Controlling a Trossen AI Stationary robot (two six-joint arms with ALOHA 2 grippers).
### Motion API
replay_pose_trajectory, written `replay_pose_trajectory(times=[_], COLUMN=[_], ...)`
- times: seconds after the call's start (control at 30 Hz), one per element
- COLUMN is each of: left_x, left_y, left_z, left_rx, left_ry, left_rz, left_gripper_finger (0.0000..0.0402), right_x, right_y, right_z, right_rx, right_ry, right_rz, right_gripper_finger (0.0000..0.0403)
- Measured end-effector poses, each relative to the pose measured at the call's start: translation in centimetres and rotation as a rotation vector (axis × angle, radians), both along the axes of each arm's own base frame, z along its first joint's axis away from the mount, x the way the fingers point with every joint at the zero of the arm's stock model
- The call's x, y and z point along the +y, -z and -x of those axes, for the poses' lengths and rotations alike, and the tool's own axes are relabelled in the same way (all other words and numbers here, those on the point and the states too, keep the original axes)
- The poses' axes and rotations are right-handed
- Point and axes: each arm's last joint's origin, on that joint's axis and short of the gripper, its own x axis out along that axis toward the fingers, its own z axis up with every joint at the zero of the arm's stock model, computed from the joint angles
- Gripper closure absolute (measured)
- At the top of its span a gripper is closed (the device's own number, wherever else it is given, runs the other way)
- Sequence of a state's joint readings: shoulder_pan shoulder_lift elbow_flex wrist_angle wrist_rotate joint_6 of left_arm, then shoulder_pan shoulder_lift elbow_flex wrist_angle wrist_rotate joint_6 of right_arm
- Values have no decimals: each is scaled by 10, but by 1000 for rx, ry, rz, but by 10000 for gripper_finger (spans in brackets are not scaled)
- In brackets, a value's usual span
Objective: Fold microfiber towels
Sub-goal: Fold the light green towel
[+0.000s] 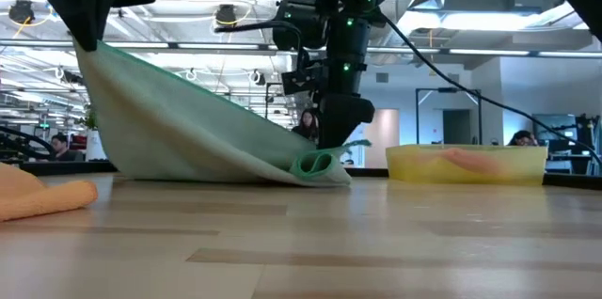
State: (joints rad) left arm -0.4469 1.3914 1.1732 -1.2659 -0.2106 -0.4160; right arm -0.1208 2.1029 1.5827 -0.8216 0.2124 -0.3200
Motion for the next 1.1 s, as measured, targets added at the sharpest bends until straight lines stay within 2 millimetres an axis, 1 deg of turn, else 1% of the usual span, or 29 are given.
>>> replay_pose_trajectory(times=[0.17,0.23,0.3,0.4,0.47,0.53,0.63,0.7,0.97,1.1], left_x=[-1,-1,-1,-1,-1,-1,-2,-2,-2,-2], left_y=[0,0,0,0,0,0,0,0,0,0], left_z=[0,0,0,0,0,0,0,0,0,0], left_rx=[11,14,13,12,13,13,14,15,16,16], left_ry=[3,4,4,4,4,4,4,4,5,5], left_rz=[26,31,33,33,36,38,43,44,47,47], left_gripper_finger=[401,401,401,401,401,401,401,401,401,401], right_x=[9,13,17,17,17,17,17,18,31,31], right_y=[-6,-9,-13,-18,-22,-26,-27,-29,-29,-31], right_z=[4,2,4,3,8,8,11,10,9,3], right_rx=[20,-7,-1,-31,-13,-29,-9,-32,-29,-89], right_ry=[-17,-27,-36,-29,-1,22,32,27,-22,-46], right_rz=[1,6,5,7,2,14,14,15,12,-12], right_gripper_finger=[212,212,212,212,212,212,212,212,212,212])
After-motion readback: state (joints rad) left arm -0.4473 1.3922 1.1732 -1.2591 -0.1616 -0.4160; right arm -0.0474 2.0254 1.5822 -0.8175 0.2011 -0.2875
